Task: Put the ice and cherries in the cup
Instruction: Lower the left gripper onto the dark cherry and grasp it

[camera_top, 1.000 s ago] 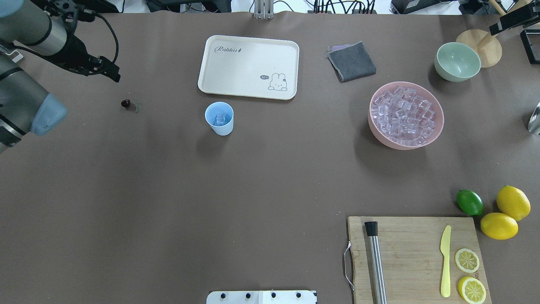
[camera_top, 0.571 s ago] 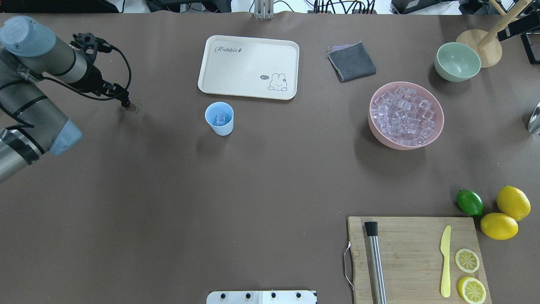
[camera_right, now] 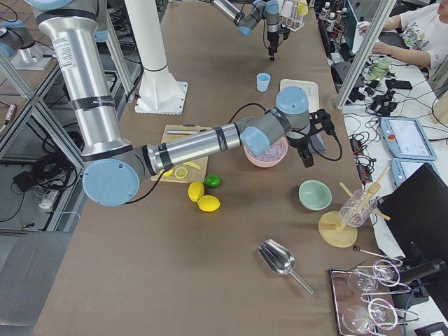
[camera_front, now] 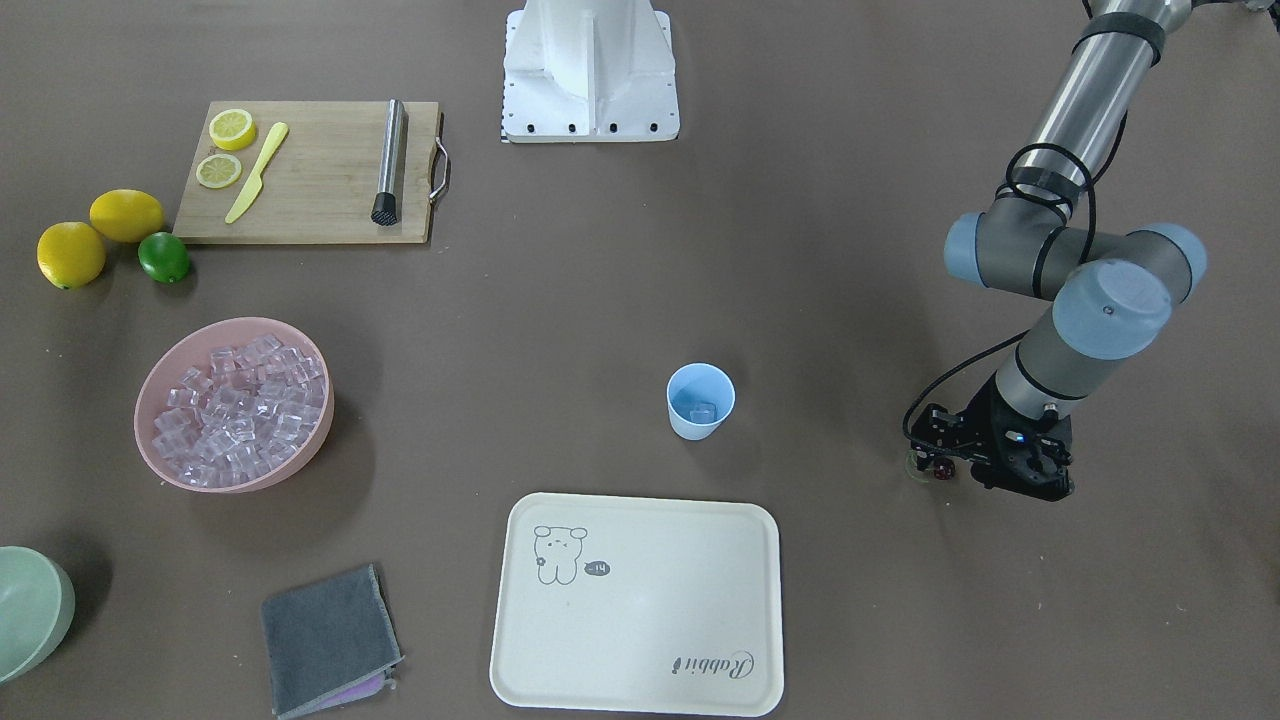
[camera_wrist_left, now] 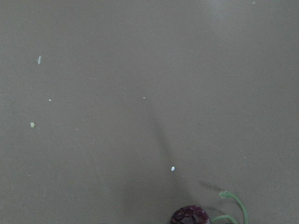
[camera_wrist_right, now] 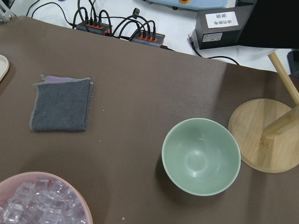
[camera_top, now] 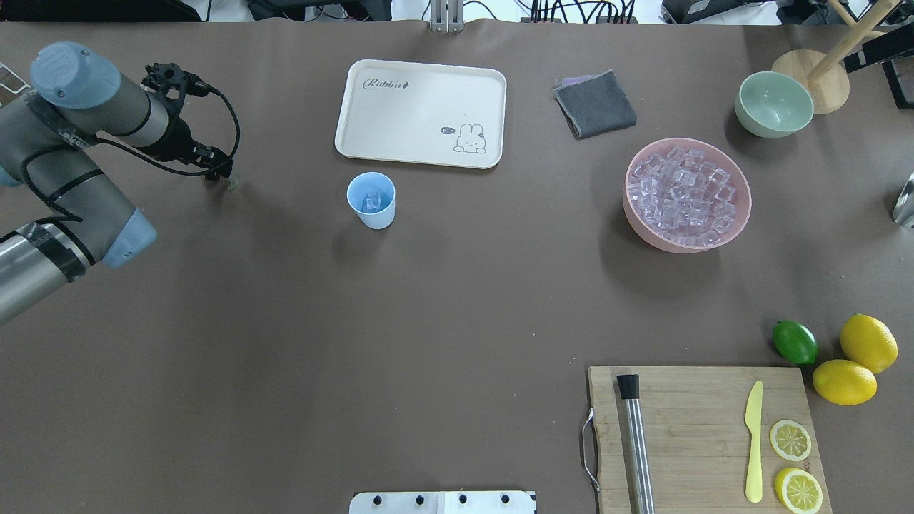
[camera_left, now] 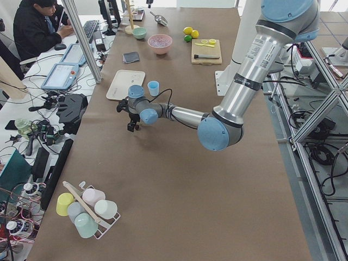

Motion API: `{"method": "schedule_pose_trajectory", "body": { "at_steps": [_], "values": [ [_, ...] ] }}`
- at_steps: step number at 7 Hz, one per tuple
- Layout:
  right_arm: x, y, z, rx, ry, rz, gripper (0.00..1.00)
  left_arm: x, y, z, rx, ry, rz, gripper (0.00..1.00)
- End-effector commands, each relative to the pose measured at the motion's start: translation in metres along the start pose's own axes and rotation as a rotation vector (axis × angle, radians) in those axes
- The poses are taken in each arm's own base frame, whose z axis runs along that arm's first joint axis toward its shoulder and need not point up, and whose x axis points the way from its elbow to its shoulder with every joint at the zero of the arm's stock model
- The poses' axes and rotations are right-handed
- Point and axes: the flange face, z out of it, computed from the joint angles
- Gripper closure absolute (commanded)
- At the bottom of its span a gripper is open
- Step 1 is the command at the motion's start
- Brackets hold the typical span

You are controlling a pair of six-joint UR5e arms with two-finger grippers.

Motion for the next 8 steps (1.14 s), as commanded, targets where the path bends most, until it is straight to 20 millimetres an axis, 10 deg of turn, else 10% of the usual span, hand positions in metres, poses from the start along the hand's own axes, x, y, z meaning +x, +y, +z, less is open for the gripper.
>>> {"method": "schedule_pose_trajectory", "body": {
  "at_steps": [1, 2, 6, 8],
  "values": [
    [0.0015, 0.0010, 0.0026, -0.005, 0.001, 0.003, 0.00, 0.0048, 0.0018, 0.0037, -0.005, 0.002, 0.007, 0.27],
    [0.0025, 0.0005, 0.0025, 0.000, 0.012, 0.002, 0.00, 0.0039, 0.0027, 0.0043, -0.007, 0.000, 0.006, 0.45],
    [0.0040, 0.0055, 0.0031, 0.001, 0.027, 0.002, 0.00, 0.0040, 0.0032, 0.0038, -0.009, 0.001, 0.006, 0.47],
    [0.0040, 0.0049, 0.0033, 0.001, 0.027, 0.002, 0.00, 0.0005, 0.0061, 0.0062, -0.015, -0.003, 0.003, 0.93]
  ]
}}
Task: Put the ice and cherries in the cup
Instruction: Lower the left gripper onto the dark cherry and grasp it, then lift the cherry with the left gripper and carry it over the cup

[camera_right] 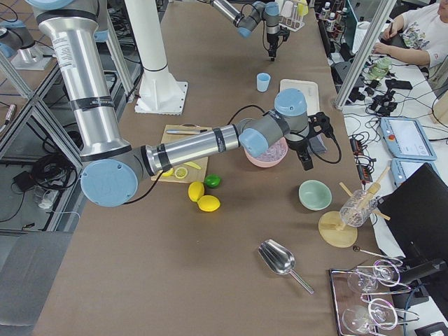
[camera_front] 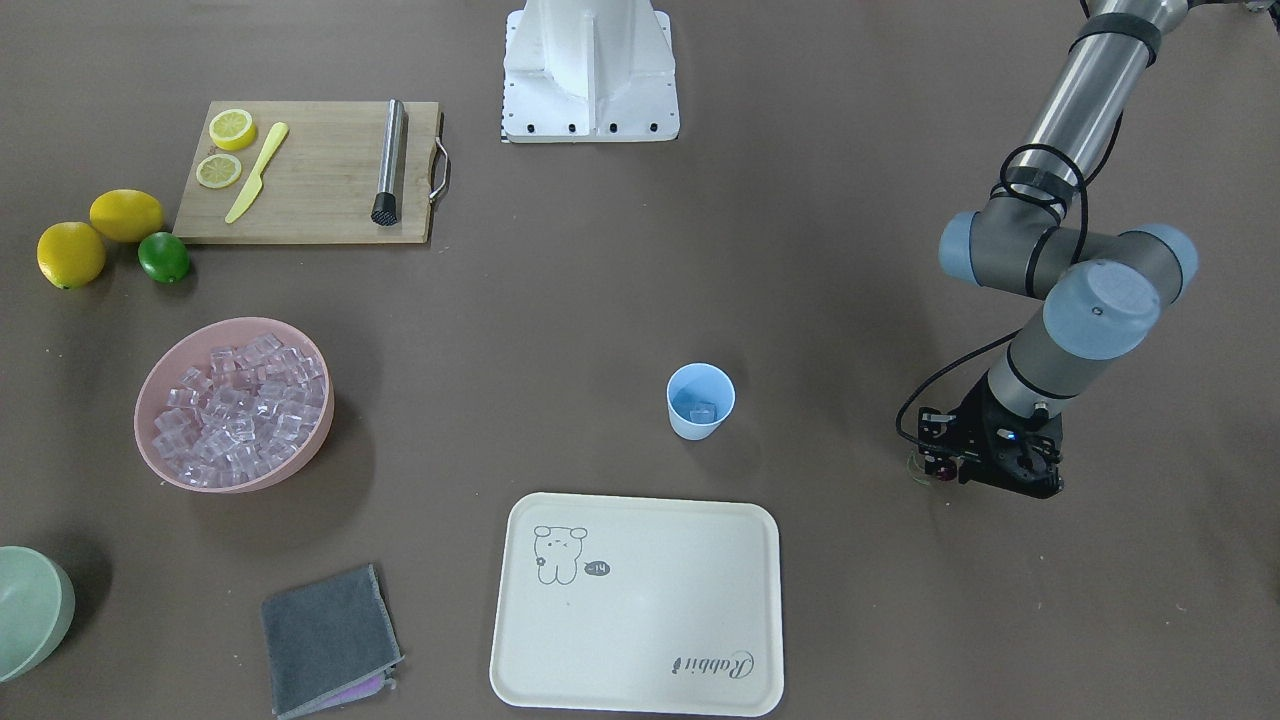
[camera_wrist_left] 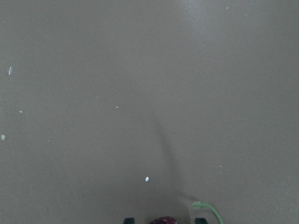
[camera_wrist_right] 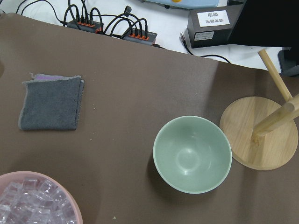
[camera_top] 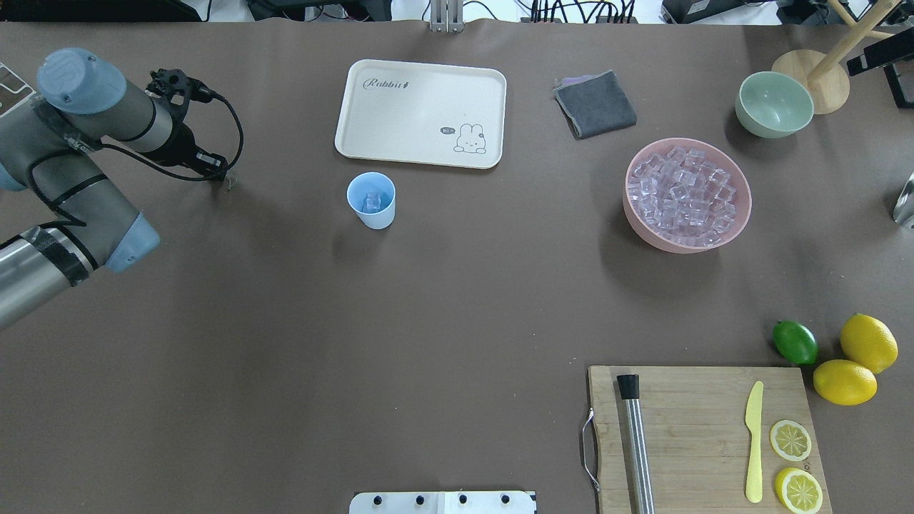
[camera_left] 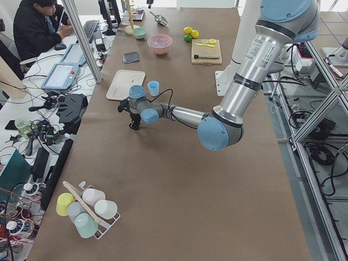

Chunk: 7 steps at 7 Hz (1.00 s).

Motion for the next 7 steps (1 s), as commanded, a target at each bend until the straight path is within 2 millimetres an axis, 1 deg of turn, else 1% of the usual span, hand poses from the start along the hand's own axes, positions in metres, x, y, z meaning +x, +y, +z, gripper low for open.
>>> {"method": "schedule_pose_trajectory", "body": {
  "at_steps": [1, 2, 3, 4, 5, 6, 7],
  "values": [
    [0.000, 0.000, 0.000, 0.000, 0.000, 0.000, 0.00, -0.002, 0.001, 0.000, 0.002, 0.000, -0.002, 1.00],
    [-0.001, -0.001, 0.000, 0.001, 0.000, -0.001, 0.00, 0.003, -0.005, -0.009, 0.022, 0.011, 0.003, 1.00],
    [-0.001, -0.001, -0.001, 0.001, 0.000, -0.001, 0.00, 0.010, -0.020, -0.038, 0.075, 0.035, 0.014, 1.00],
    [0.001, 0.000, 0.001, -0.001, 0.002, 0.002, 0.00, 0.019, -0.036, -0.084, 0.153, 0.062, 0.031, 1.00],
    [-0.001, -0.004, -0.001, 0.006, 0.011, 0.003, 0.00, 0.031, -0.045, -0.112, 0.203, 0.083, 0.050, 1.00],
    [0.002, -0.003, 0.002, 0.002, 0.012, 0.009, 0.00, 0.053, -0.054, -0.134, 0.246, 0.109, 0.067, 1.00],
    [-0.004, -0.007, -0.001, 0.006, 0.002, 0.005, 0.00, 0.068, -0.055, -0.148, 0.270, 0.130, 0.088, 1.00]
  ]
}}
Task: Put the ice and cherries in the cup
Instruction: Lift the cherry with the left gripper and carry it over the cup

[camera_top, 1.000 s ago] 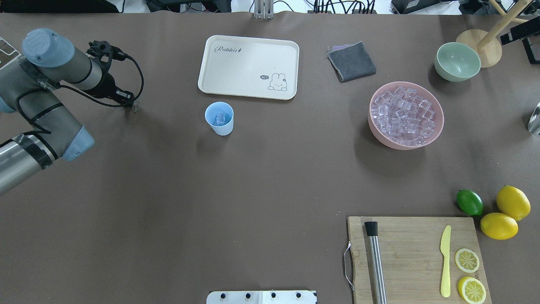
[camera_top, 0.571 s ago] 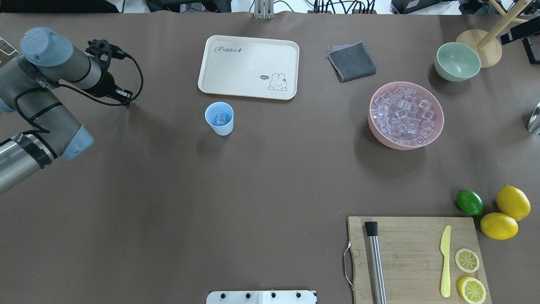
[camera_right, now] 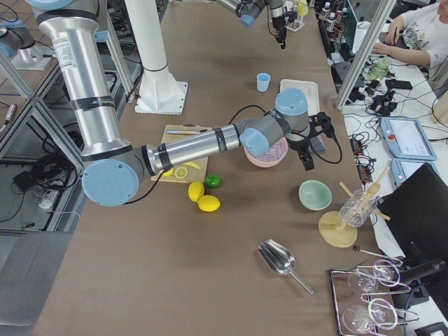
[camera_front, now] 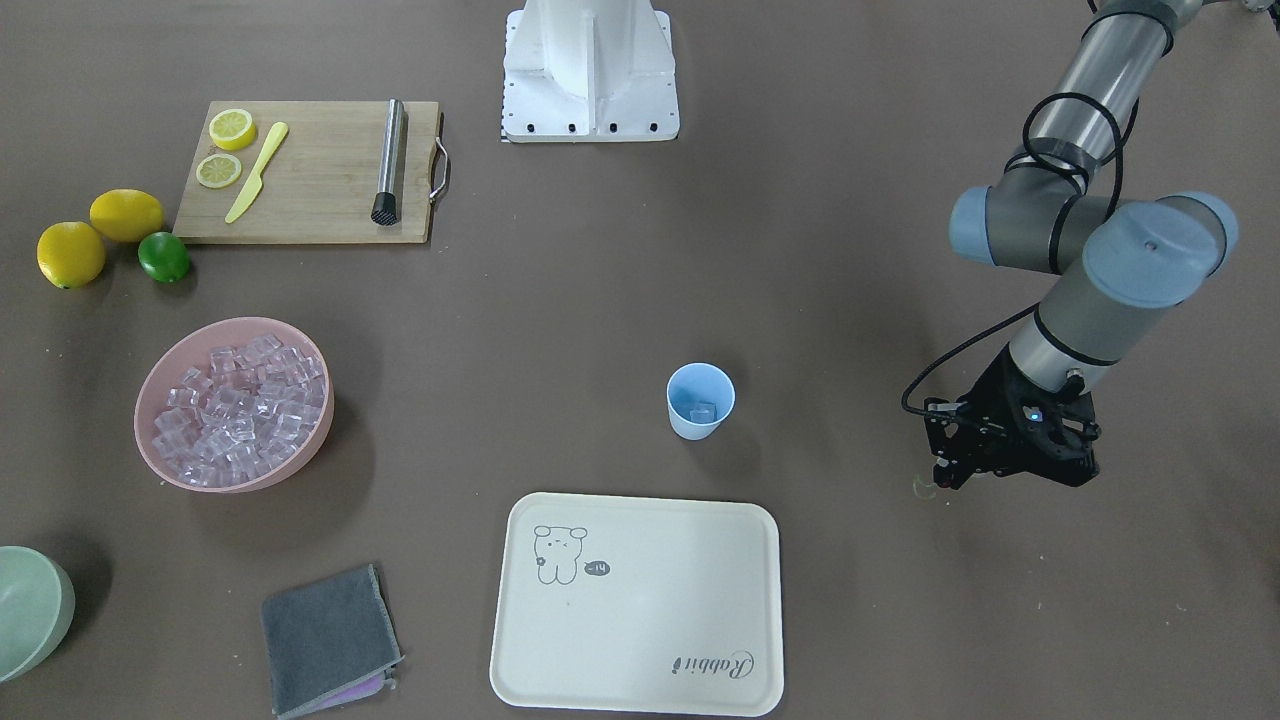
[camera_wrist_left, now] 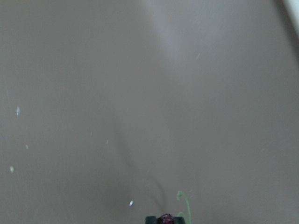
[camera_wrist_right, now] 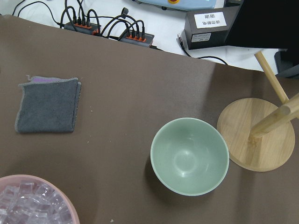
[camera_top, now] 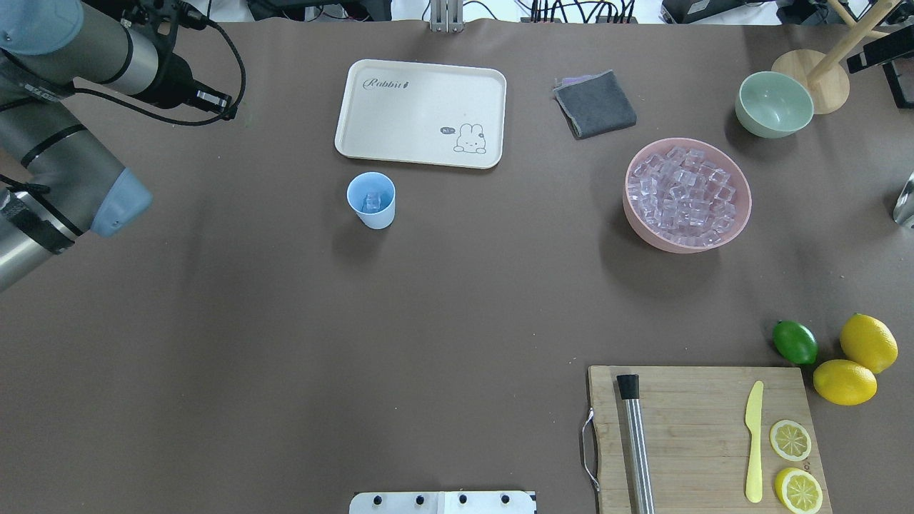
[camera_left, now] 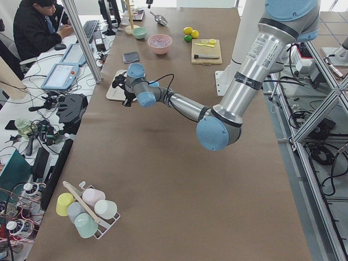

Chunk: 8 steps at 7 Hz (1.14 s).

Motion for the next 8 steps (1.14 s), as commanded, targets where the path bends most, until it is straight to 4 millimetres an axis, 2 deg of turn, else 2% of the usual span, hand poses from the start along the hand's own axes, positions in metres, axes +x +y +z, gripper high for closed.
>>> {"method": "schedule_pose_trajectory", "body": {
  "at_steps": [1, 2, 5, 7, 8],
  "values": [
    [-0.004, -0.003, -0.002, 0.003, -0.010, -0.001, 0.00, 0.047, -0.028, -0.039, 0.093, 0.061, 0.056, 1.00],
    [-0.005, -0.003, -0.002, 0.003, -0.011, -0.002, 0.00, 0.059, -0.033, -0.043, 0.104, 0.075, 0.071, 1.00],
    [-0.003, -0.001, 0.004, -0.006, -0.008, 0.000, 0.00, 0.121, -0.024, -0.027, 0.091, 0.136, 0.130, 1.00],
    [-0.007, -0.001, 0.000, 0.001, -0.012, -0.013, 0.00, 0.182, -0.006, 0.000, 0.130, 0.116, 0.175, 1.00],
    [-0.007, -0.001, 0.000, 0.001, -0.012, -0.013, 0.00, 0.193, 0.001, 0.008, 0.135, 0.106, 0.184, 1.00]
  ]
}}
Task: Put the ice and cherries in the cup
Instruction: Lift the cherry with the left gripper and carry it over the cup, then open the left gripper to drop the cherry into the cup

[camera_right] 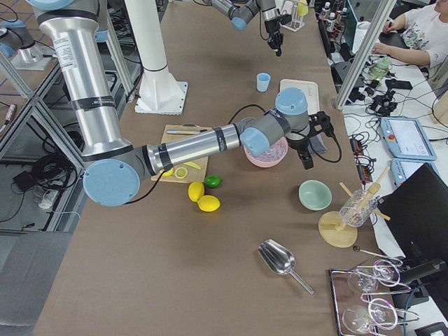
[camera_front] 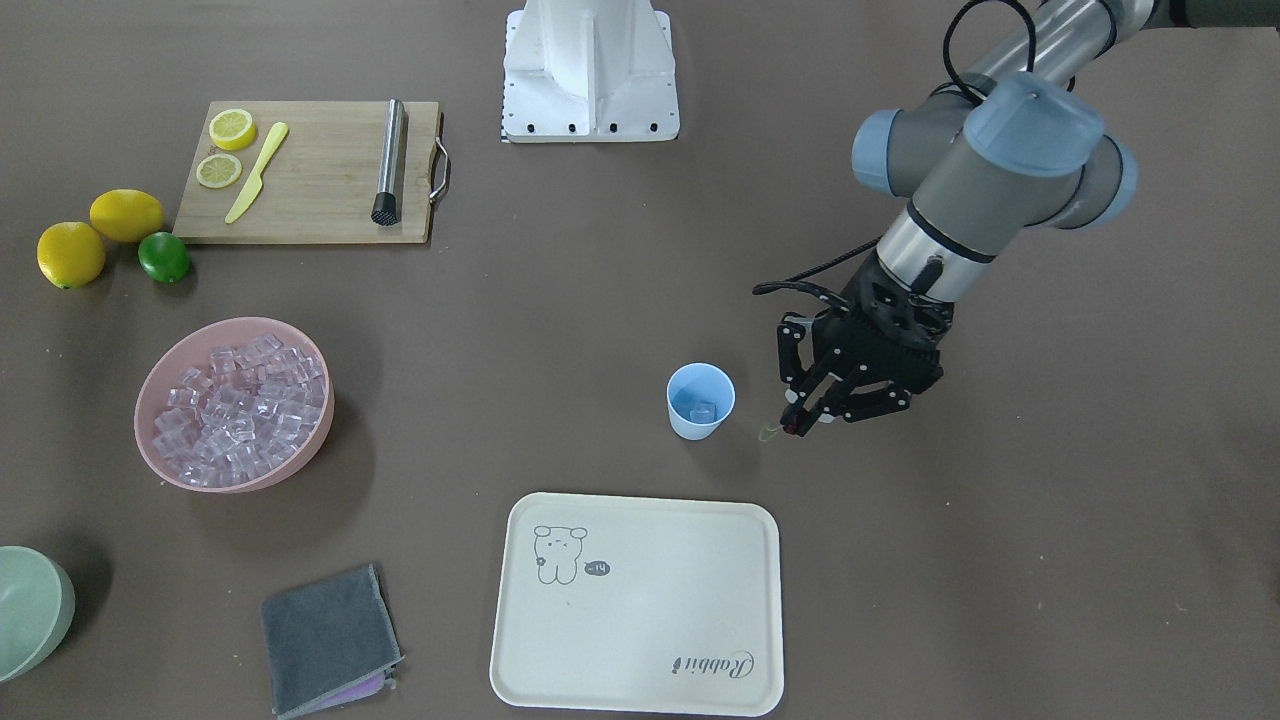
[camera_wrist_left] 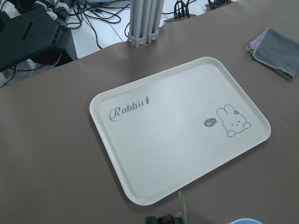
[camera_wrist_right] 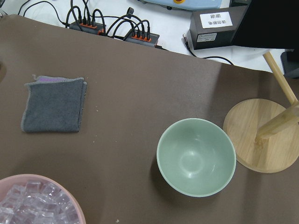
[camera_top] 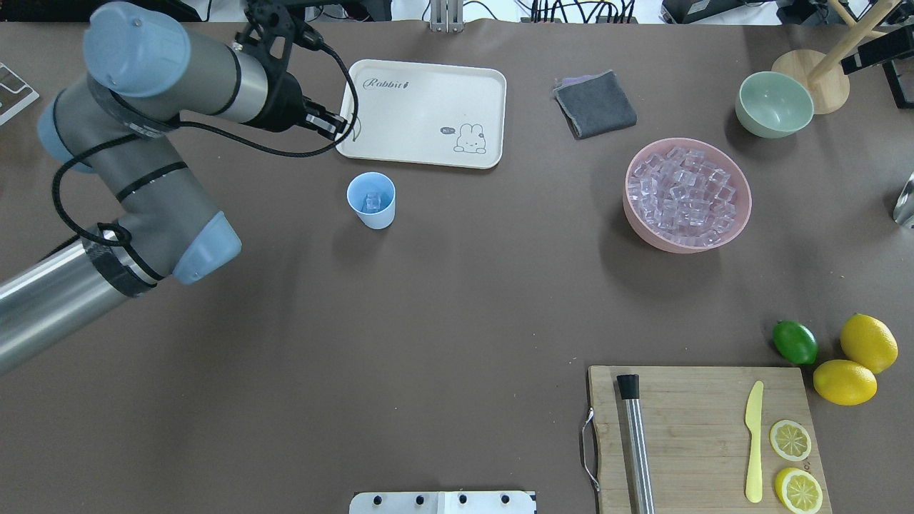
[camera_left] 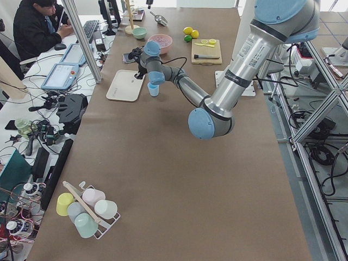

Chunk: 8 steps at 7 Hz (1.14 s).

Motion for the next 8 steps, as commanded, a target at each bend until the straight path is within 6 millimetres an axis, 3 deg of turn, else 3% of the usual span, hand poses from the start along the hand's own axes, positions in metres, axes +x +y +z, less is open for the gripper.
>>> {"method": "schedule_pose_trajectory", "body": {
  "at_steps": [1, 3, 7, 8],
  "values": [
    [0.000, 0.000, 0.000, 0.001, -0.001, -0.004, 0.00, 0.034, 0.017, 0.021, 0.006, 0.004, 0.028, 1.00],
    [0.003, 0.004, -0.001, -0.001, 0.004, -0.002, 0.00, 0.051, 0.042, 0.039, 0.025, -0.005, 0.045, 1.00],
    [0.005, 0.006, -0.002, 0.002, 0.010, 0.005, 0.00, 0.043, 0.061, 0.047, 0.000, -0.015, 0.027, 1.00],
    [0.004, 0.006, -0.003, 0.003, 0.010, 0.004, 0.00, 0.045, 0.060, 0.044, 0.028, 0.007, 0.035, 0.62]
  ]
}}
